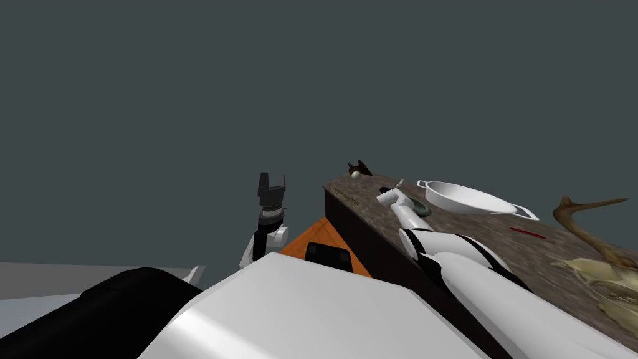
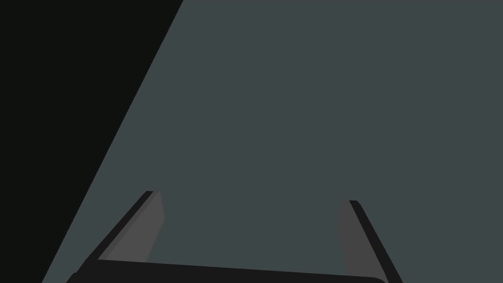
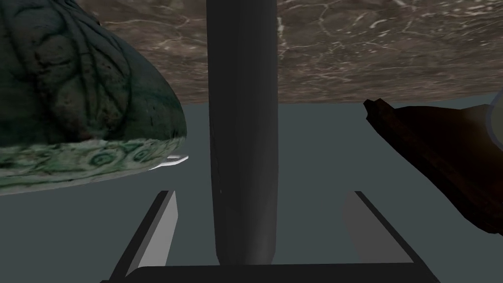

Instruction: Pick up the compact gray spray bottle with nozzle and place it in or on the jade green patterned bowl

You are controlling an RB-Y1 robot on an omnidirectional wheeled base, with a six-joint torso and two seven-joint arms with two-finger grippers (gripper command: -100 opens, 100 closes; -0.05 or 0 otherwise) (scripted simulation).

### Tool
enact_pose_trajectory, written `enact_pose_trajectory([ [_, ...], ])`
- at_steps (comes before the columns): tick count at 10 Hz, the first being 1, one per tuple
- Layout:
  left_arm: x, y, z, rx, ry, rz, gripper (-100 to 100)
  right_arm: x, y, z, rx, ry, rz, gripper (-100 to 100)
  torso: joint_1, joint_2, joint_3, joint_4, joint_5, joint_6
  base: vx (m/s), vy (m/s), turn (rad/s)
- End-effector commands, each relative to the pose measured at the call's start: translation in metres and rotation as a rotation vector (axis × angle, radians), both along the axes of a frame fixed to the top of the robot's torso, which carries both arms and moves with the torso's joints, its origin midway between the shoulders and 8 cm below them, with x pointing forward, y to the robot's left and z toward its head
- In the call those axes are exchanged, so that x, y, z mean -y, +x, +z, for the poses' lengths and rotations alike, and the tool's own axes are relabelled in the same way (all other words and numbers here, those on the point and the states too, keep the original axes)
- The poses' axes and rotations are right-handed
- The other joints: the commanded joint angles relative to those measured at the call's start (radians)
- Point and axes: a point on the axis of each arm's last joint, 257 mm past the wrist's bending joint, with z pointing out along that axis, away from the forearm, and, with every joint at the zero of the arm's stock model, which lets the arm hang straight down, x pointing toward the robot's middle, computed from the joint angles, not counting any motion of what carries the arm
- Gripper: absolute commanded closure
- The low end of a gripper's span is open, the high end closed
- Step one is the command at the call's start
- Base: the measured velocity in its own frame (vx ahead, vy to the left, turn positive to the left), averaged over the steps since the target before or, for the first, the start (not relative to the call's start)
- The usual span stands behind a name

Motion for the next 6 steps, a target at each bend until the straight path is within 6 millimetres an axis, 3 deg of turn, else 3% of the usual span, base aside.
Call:
enact_pose_trajectory([
  [1, 0.0, 0.0, 0.0, 0.0, 0.0, 0.0, 0, 0.008, -0.004, 0.005, -0.002, -0.003, -0.008, -100, 0.0, 0.0, 0.0, 0.0, 0.0, 0.0, -0.023, 0.008, -0.021],
  [2, 0.0, 0.0, 0.0, 0.0, 0.0, 0.0, 0, 0.035, -0.015, 0.006, 0.002, 0.001, -0.05, -100, 0.0, -0.002, -0.001, 0.0, 0.0, 0.0, -0.035, 0.021, 0.26],
  [4, 0.0, 0.0, 0.0, 0.0, 0.0, 0.0, 0, 0.035, -0.015, 0.006, 0.002, 0.001, -0.05, -100, 0.0, -0.002, -0.001, -0.001, 0.0, 0.0, -0.026, 0.008, 0.081],
  [5, 0.0, 0.0, 0.0, 0.0, 0.0, 0.0, 0, 0.061, -0.028, 0.008, 0.007, 0.006, -0.092, -100, -0.001, -0.003, -0.002, -0.001, 0.0, 0.0, -0.037, 0.014, 0.3],
  [6, 0.0, 0.0, 0.0, 0.0, 0.0, 0.0, 0, 0.05, -0.02, 0.011, 0.004, 0.003, -0.073, -100, 0.0, -0.002, -0.001, -0.001, 0.0, -0.001, -0.02, 0.0, 0.081],
])
